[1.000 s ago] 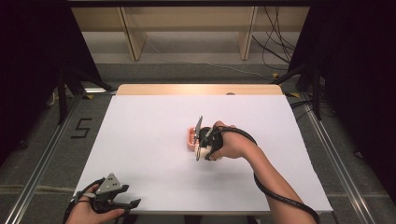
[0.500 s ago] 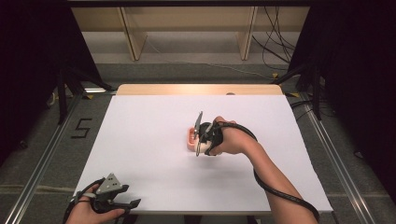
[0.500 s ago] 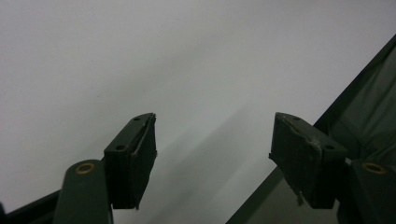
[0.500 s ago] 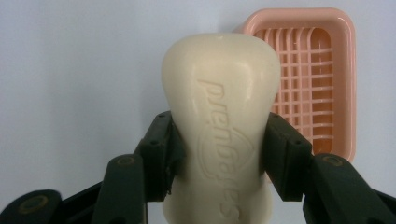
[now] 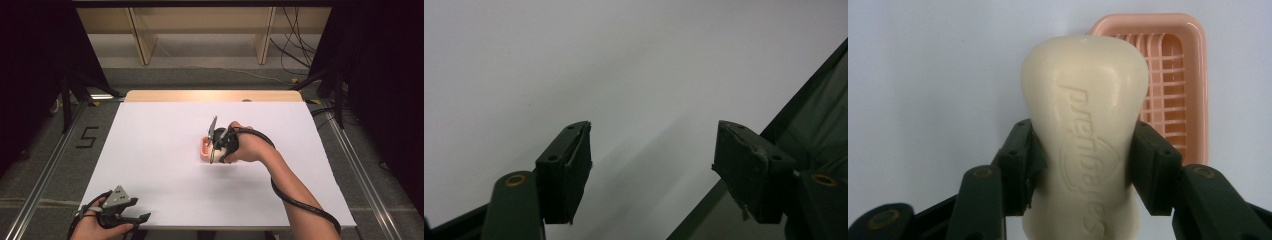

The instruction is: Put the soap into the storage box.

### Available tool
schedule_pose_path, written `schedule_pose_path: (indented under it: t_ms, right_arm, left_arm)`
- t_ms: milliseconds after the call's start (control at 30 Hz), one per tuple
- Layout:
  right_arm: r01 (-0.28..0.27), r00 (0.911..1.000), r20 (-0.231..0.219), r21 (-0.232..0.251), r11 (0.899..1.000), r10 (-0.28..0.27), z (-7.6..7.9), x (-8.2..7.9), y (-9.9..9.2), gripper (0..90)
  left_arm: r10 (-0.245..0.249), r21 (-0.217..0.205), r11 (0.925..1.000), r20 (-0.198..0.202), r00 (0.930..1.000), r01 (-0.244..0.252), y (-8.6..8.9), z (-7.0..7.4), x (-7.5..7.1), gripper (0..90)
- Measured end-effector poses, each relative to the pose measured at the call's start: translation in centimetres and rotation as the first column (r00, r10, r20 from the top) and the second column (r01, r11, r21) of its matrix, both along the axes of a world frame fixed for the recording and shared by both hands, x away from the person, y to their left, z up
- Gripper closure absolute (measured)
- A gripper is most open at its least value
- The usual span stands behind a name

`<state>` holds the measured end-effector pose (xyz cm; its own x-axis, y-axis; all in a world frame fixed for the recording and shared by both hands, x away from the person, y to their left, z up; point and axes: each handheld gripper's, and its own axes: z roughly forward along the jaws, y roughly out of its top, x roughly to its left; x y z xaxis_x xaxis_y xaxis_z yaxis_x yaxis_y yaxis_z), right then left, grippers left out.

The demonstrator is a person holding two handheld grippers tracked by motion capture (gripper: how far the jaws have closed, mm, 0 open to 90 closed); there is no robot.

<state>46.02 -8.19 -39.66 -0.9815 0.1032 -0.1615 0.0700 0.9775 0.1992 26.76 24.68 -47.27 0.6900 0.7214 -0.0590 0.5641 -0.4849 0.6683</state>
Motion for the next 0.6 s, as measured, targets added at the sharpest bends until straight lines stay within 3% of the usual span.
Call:
schedule_pose_path:
  t_ms: [33,67,200,267,333,367,433,467,567,600]
  right_arm:
    - [-0.016,0.9999,0.002,0.002,1.000,0.016,0.0,0.1,0.0,50.5]
    - [0.013,0.9997,-0.021,0.011,1.000,-0.013,0.1,-0.1,0.2,50.4]
    - [0.026,0.9996,-0.012,0.011,1.000,-0.026,0.2,0.0,0.2,50.5]
    - [-0.011,0.9999,0.011,-0.003,1.000,0.011,0.2,0.4,0.1,50.5]
    - [0.025,0.9997,-0.001,-0.004,1.000,-0.025,0.3,0.3,0.2,50.4]
    - [0.006,0.9999,0.008,0.018,1.000,-0.007,0.2,0.5,0.2,50.5]
    - [-0.021,0.9996,0.017,0.011,1.000,0.021,0.3,0.7,0.2,50.5]
    - [0.022,0.9997,0.007,0.018,1.000,-0.022,0.3,0.5,0.3,50.4]
    - [-0.044,0.9988,0.024,0.022,0.999,0.043,0.2,1.1,0.3,50.5]
    - [-0.003,0.9998,0.020,0.014,1.000,0.002,0.3,1.0,0.3,50.4]
  left_arm:
    - [0.002,-0.010,0.9999,0.001,1.0000,-0.002,-0.1,0.0,0.0,30.8]
    - [-0.009,-0.005,0.9999,-0.004,1.0000,0.009,0.0,0.1,-0.1,30.8]
    - [0.001,-0.002,1.0000,0.000,1.0000,-0.001,0.0,0.0,0.0,30.8]
    - [0.001,-0.005,1.0000,0.001,1.0000,-0.001,0.0,0.0,0.0,30.8]
    - [0.002,-0.011,0.9999,0.000,1.0000,-0.002,-0.1,0.0,0.0,30.9]
    - [0.002,-0.003,1.0000,0.003,1.0000,-0.002,0.0,0.0,0.0,30.9]
    - [0.000,-0.001,1.0000,0.002,1.0000,0.000,0.0,0.0,0.0,30.9]
    - [0.002,-0.003,1.0000,0.001,1.0000,-0.002,0.0,0.0,0.0,30.9]
    - [0.001,-0.004,1.0000,0.001,1.0000,-0.001,0.0,0.0,0.0,30.9]
    - [-0.003,-0.011,0.9999,-0.002,1.0000,0.003,-0.1,0.0,-0.1,30.9]
